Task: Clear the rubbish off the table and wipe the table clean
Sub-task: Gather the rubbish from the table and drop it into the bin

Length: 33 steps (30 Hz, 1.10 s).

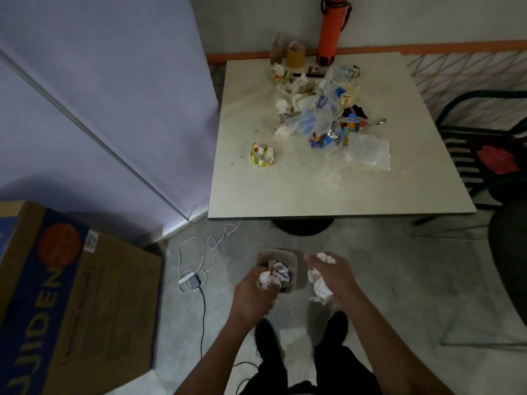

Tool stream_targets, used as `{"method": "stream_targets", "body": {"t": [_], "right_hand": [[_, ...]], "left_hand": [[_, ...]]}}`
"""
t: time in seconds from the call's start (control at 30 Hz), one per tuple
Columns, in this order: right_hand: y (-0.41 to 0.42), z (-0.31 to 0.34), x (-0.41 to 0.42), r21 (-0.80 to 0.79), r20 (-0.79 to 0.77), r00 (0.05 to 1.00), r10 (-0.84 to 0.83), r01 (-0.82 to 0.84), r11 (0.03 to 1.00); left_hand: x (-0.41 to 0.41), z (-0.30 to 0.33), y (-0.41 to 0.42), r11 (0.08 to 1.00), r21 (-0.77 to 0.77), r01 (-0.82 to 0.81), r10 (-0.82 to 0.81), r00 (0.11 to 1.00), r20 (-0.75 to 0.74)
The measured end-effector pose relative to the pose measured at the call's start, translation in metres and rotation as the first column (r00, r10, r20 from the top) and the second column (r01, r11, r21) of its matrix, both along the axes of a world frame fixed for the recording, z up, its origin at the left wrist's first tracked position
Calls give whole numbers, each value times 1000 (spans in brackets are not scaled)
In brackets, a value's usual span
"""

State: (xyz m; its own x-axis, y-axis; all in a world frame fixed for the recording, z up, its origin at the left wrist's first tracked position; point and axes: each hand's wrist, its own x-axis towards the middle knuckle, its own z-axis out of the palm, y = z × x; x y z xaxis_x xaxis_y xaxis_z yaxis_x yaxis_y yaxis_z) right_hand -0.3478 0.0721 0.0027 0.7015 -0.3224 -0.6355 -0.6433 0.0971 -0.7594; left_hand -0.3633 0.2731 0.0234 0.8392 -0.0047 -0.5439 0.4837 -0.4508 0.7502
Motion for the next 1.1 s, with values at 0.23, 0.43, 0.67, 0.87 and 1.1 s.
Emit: {"method": "stream_targets", "body": {"t": [0.23,0.43,0.67,0.87,1.1], "right_hand": [[7,-31,-35,-13,-193,978,-73,72,997],[2,-45,-42,-17,-290,953,-84,82,996],[-8,-89,-44,58,-333,942,34,-15,998],[-1,-133,-42,141,-396,917,-49,114,983],[17,-238,-10,190,-423,902,-87,182,965]], "left_hand": [[-6,-25,8,995,33,89,-86,992,-97],[-12,-36,5,995,56,80,-72,988,-135],[-8,-87,-10,987,121,102,-86,988,-130],[3,-153,-18,975,156,156,-134,981,-143],[39,-256,-22,958,181,220,-195,970,-148]]}}
